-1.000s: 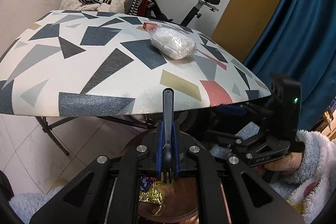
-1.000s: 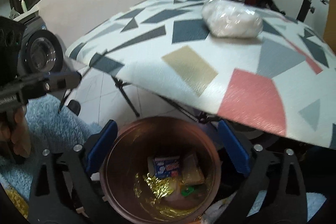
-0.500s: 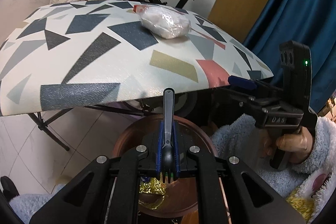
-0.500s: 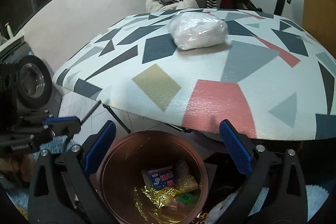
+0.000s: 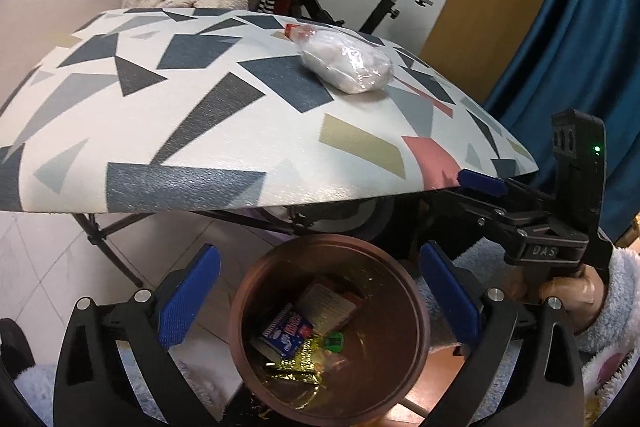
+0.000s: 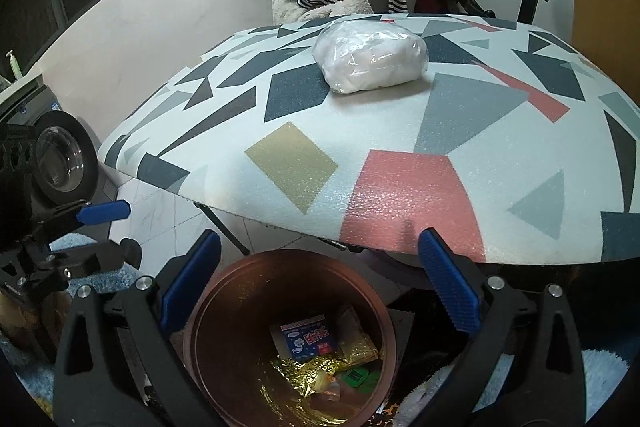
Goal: Collect trash
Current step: 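Move both tools back over the table toward the white bag, then grasp the white bag with the right gripper while the left gripper grasps the red cigarette pack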
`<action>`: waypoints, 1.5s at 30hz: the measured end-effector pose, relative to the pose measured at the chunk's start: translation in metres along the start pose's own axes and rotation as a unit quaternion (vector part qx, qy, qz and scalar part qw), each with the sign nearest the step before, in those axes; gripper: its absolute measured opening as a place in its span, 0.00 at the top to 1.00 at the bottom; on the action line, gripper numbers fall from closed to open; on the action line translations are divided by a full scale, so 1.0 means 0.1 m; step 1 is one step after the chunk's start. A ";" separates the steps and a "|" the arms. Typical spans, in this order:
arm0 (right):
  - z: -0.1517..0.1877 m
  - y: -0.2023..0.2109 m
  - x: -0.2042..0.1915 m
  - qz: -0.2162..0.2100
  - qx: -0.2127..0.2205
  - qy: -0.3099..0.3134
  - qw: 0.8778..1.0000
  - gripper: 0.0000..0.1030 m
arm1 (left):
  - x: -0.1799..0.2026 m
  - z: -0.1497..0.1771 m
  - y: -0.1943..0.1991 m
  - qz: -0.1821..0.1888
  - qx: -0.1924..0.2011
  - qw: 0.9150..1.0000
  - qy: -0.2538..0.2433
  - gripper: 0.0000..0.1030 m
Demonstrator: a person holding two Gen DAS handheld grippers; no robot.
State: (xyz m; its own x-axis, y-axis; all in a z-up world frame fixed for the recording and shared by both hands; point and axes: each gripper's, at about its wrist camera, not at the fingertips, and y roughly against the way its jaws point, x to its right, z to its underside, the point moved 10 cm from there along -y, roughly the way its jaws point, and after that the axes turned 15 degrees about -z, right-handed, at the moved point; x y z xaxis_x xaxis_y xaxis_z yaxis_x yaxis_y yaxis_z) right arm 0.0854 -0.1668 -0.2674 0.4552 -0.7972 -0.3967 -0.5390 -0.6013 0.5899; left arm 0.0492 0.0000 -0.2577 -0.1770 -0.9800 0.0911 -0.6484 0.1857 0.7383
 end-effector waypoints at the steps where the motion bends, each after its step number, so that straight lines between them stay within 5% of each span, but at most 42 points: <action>1: 0.00 0.00 -0.01 0.001 0.000 0.002 1.000 0.06 | -0.02 -0.01 0.00 -0.008 0.002 1.000 0.000 0.06; 7: 0.00 0.01 0.01 0.017 0.008 0.004 1.000 0.06 | -0.15 -0.06 0.01 -0.047 0.020 0.999 0.009 0.06; 23: -0.28 0.17 0.22 0.040 0.065 -0.003 0.997 0.06 | -0.18 -0.36 0.16 -0.032 0.067 0.997 0.023 0.06; 36: -1.49 -0.39 0.62 0.042 0.026 0.031 0.998 0.06 | -0.38 -1.24 0.03 -0.044 0.090 0.995 0.020 0.06; 45: -1.75 -1.08 0.91 0.017 -0.060 -0.021 0.998 0.06 | -0.63 -1.72 -0.34 -0.041 0.048 0.997 0.047 0.06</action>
State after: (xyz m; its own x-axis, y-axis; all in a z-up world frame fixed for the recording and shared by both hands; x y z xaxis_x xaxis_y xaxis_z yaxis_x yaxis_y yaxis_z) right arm 0.3090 -0.1653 -0.2442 0.4068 -0.8197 -0.4031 -0.4638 -0.5655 0.6819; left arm 0.2097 0.0432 -0.1738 -0.0533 -0.9937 0.0982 -0.7262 0.1060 0.6792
